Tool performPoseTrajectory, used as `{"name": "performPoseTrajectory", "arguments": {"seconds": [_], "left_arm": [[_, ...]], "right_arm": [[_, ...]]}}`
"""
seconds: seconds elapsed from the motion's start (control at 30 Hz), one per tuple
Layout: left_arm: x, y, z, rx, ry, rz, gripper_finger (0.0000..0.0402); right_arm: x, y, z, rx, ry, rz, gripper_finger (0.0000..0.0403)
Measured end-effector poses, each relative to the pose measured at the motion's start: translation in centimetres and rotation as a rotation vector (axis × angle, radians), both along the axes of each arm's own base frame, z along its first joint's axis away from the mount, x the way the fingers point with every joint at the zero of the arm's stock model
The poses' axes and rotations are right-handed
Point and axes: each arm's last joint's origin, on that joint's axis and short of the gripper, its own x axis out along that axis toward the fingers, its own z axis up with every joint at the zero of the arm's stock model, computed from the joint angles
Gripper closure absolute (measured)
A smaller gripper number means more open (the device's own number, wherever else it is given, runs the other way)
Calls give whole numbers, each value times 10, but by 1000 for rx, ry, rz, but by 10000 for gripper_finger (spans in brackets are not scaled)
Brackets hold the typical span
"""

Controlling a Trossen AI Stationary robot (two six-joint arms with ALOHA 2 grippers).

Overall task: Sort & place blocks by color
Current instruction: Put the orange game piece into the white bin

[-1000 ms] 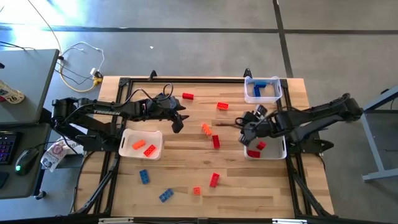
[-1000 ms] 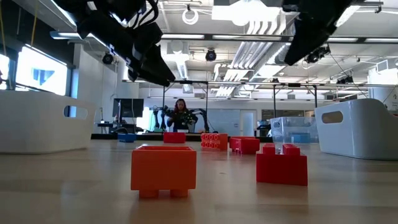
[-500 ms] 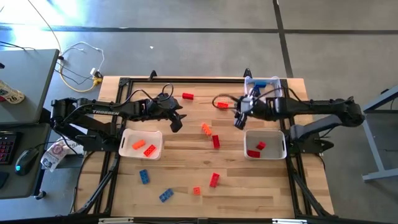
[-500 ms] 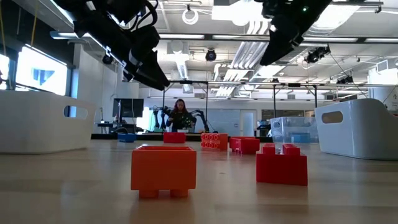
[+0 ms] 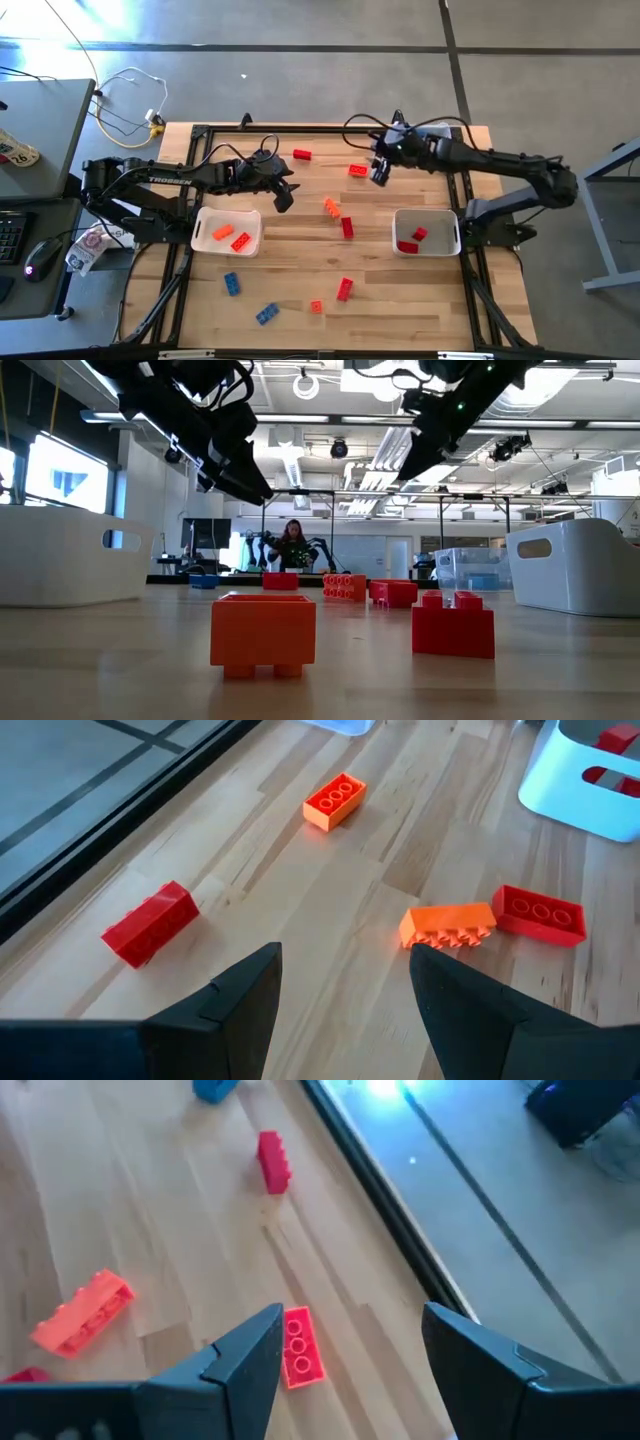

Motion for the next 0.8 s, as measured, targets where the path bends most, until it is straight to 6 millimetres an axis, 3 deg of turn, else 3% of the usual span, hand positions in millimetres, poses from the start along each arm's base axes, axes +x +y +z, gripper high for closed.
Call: {"name": "performPoseTrajectory", "arguments": {"seconds": [0.37, 0.8], "left_arm": [[0, 0, 0, -1, 0, 0, 193], [0, 0, 0, -1, 0, -1, 193]], "right_arm": [[24, -23, -43, 41, 145, 109, 178], [40, -50, -97, 144, 250, 98, 178]]}}
